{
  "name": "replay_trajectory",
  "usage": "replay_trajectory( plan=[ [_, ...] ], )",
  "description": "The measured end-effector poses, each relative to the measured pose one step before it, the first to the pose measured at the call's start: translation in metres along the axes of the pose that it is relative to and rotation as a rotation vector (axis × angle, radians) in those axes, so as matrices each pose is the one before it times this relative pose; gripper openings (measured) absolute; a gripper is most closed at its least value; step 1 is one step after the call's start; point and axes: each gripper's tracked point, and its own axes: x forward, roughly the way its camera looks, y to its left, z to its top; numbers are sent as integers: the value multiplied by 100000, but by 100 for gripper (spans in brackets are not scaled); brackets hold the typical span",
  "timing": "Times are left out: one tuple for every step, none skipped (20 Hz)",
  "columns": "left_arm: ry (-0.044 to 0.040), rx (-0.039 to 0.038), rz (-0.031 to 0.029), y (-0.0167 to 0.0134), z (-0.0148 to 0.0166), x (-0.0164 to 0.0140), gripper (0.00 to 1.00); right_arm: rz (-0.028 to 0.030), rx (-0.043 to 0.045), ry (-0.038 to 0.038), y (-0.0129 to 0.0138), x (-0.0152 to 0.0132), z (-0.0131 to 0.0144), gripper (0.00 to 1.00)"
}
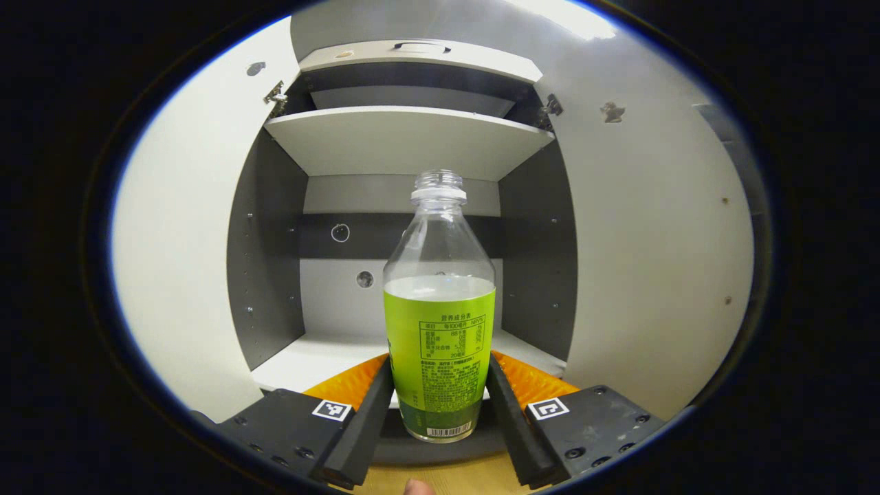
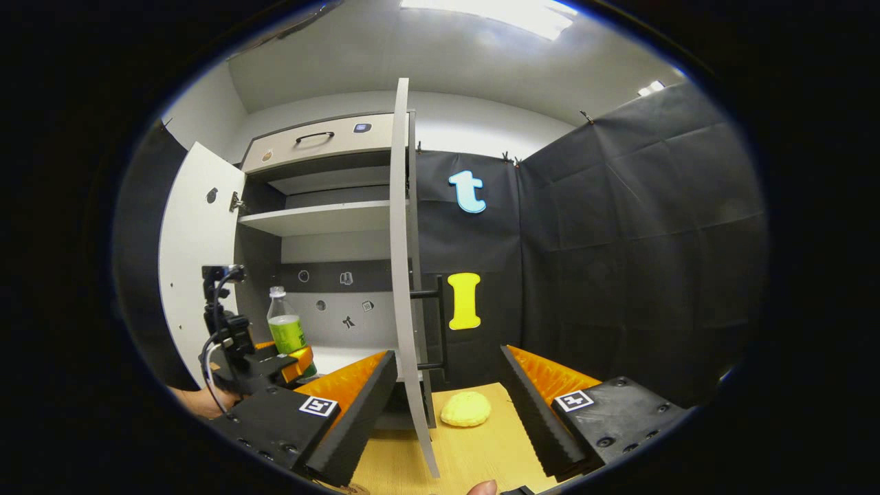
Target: Grasp the bottle in the cabinet with the left hand and place it on the coaster, then close the right door with the right hand and the left door with the left hand.
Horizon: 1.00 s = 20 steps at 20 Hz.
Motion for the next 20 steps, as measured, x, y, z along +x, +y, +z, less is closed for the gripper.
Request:
replay_trajectory(
  plan=[
    [207, -559, -1018, -257, -627, -1528, 78, 336, -511, -152, 256, -265, 30, 98],
    [537, -238, -853, -205, -788, -1339, 78, 183, -575, -270, 202, -231, 107, 98],
    [362, -156, -702, -266, -897, -1266, 78, 14, -515, -348, 57, -153, 114, 98],
    [491, 178, -542, -253, -901, -1193, 78, 102, -432, -103, 150, -225, 58, 99],
    [318, 49, -426, -267, -948, -1133, 78, 118, -444, -20, 59, -221, -43, 98],
    [121, -555, -720, -382, -1080, -1078, 78, -15, -584, 16, 6, -203, -29, 98],
    [307, -895, -1128, -444, -1132, -954, 78, 9, -522, -93, 2, -51, 1, 98],
    [352, -594, -1268, -479, -1205, -925, 78, 216, -348, 103, 35, -8, -39, 98],
    [1307, -27, -786, -388, -1360, -886, 78, 52, -282, 186, 43, 0, -73, 98],
    [1598, -12, -599, -277, -1503, -834, 78, 174, -267, 119, 11, 65, -54, 98],
    [1388, -174, -566, -396, -1578, -809, 78, 82, -575, -300, -72, 62, 2, 98],
    [669, 66, -1836, -593, -1441, -724, 78, 164, -578, -696, -54, 52, 215, 98],
    [186, 1453, -963, -425, -1257, -720, 79, 364, -554, -773, 32, 85, 165, 98],
    [310, 2389, -424, -364, -1431, -592, 79, 350, -889, -1013, -75, 232, 195, 98],
    [706, 1512, -907, -439, -1512, -519, 79, 396, -899, -1021, -77, 284, 239, 98],
    [1620, -291, -767, -358, -1749, -362, 78, 450, -807, -958, -75, 365, 212, 98],
    [2302, -1944, -424, -319, -1764, -388, 78, 958, -657, -680, -11, 271, 243, 96],
    [2270, -2333, 90, -215, -1527, -289, 78, 308, -568, -880, -146, 310, 263, 96],
    [1472, -1867, 575, -136, -1343, -310, 78, 266, -37, -877, -286, 334, 228, 96],
    [591, -1121, 600, -177, -1084, -177, 79, 143, 382, -579, -201, 300, 213, 96]
  ],
)
